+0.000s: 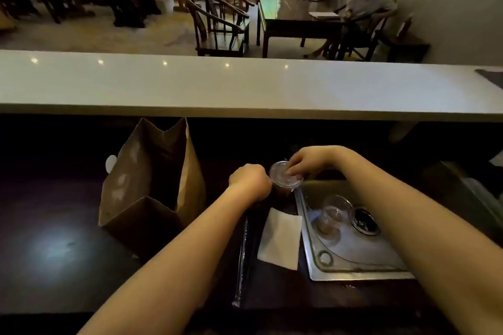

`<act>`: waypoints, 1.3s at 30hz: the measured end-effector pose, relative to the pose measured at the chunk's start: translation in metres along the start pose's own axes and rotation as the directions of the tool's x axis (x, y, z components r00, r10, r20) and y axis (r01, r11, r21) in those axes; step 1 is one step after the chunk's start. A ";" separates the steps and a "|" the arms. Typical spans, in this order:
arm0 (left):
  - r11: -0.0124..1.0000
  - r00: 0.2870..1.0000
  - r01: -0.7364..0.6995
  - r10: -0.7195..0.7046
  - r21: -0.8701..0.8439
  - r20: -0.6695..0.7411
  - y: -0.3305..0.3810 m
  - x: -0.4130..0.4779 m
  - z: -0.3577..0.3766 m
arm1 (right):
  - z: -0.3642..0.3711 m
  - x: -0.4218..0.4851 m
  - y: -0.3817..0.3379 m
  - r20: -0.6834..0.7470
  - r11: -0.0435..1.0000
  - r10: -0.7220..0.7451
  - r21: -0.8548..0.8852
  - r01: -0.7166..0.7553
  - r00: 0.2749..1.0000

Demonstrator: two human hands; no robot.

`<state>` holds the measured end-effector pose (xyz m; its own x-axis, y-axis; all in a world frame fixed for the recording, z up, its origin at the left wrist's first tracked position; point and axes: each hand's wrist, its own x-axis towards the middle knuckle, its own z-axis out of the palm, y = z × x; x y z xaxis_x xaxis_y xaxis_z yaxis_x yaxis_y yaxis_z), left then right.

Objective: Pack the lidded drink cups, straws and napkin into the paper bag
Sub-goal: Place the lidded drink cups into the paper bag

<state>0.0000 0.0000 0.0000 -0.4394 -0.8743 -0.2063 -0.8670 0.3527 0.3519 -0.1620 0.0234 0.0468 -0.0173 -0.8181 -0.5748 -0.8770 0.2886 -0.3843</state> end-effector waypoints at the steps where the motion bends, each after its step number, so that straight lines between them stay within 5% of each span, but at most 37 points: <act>1: 1.000 1.000 -0.002 0.002 0.009 0.018 -0.001 -0.004 0.004 | 0.005 0.003 0.003 -0.020 0.999 -0.022 -0.037 0.021 1.000; 6: 0.984 0.986 -0.130 0.141 0.119 -0.086 -0.033 0.001 0.049 | 0.029 0.022 0.017 -0.198 0.996 -0.094 -0.023 0.091 0.976; 16: 0.971 0.950 -0.208 0.171 -0.120 -0.263 -0.055 -0.002 0.087 | 0.061 0.060 0.034 -0.406 0.981 -0.110 -0.193 0.033 0.907; 24: 0.966 0.943 -0.216 0.169 -0.142 -0.286 -0.057 -0.002 0.091 | 0.064 0.071 0.035 -0.391 0.997 -0.065 0.004 0.072 0.918; 35: 0.968 0.972 -0.160 0.120 -0.195 -0.203 -0.044 0.002 0.067 | 0.018 0.039 0.019 -0.279 0.997 -0.074 -0.031 0.068 0.957; 39: 0.837 0.976 -0.198 0.119 -0.509 -0.183 -0.024 0.004 0.040 | -0.011 0.013 -0.010 -0.266 0.979 -0.180 -0.140 0.147 0.947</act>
<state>0.0092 0.0013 -0.0456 -0.4892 -0.8721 0.0078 -0.5194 0.2986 0.8007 -0.1585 0.0040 0.0513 0.0141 -0.9591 -0.2829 -0.9284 0.0925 -0.3599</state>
